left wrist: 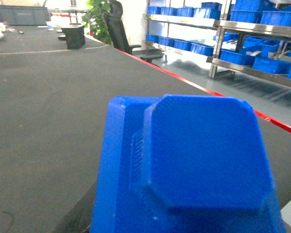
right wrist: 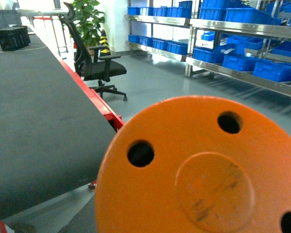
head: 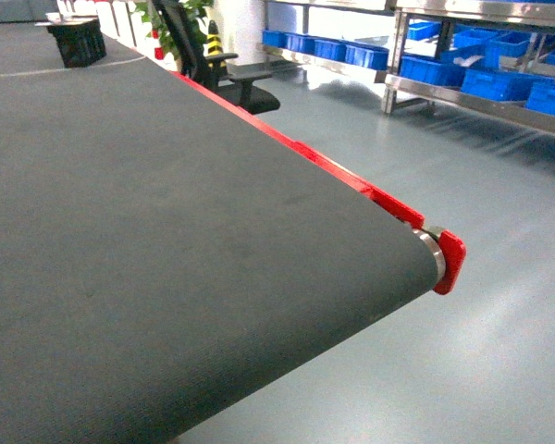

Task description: Sort blue parts and orange caps into right shelf containers

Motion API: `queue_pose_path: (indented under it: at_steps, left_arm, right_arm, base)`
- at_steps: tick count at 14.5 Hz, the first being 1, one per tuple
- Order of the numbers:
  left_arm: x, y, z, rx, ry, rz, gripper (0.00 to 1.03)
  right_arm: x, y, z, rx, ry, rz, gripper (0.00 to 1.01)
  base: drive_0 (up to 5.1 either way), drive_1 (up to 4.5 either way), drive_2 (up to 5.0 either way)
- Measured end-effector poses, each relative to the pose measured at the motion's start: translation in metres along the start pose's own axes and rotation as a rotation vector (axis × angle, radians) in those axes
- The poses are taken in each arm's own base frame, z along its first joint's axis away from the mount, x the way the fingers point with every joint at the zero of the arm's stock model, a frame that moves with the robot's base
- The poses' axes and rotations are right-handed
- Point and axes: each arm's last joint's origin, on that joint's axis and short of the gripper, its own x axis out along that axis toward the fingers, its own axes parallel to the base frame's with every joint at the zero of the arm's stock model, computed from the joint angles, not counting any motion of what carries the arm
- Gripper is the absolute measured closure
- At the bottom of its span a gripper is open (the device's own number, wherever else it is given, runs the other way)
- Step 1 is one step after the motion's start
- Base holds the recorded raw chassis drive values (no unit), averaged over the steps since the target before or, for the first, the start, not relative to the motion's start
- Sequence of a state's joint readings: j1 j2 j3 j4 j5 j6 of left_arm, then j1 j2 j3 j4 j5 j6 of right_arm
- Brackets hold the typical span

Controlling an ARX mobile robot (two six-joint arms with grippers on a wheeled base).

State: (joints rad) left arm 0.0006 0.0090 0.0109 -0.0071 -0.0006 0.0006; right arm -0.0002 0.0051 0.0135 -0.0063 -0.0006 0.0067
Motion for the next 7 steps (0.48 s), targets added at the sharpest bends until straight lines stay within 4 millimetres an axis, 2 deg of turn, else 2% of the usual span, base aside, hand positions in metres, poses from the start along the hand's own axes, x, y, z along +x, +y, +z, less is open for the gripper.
queue_pose_path:
  at_steps: [7]
  left_arm:
    - [0.0, 0.0, 0.0, 0.0, 0.0, 0.0, 0.6]
  right_arm:
    - [0.0, 0.0, 0.0, 0.0, 0.0, 0.0, 0.56]
  base:
    - [-1.5, -1.53, -1.5]
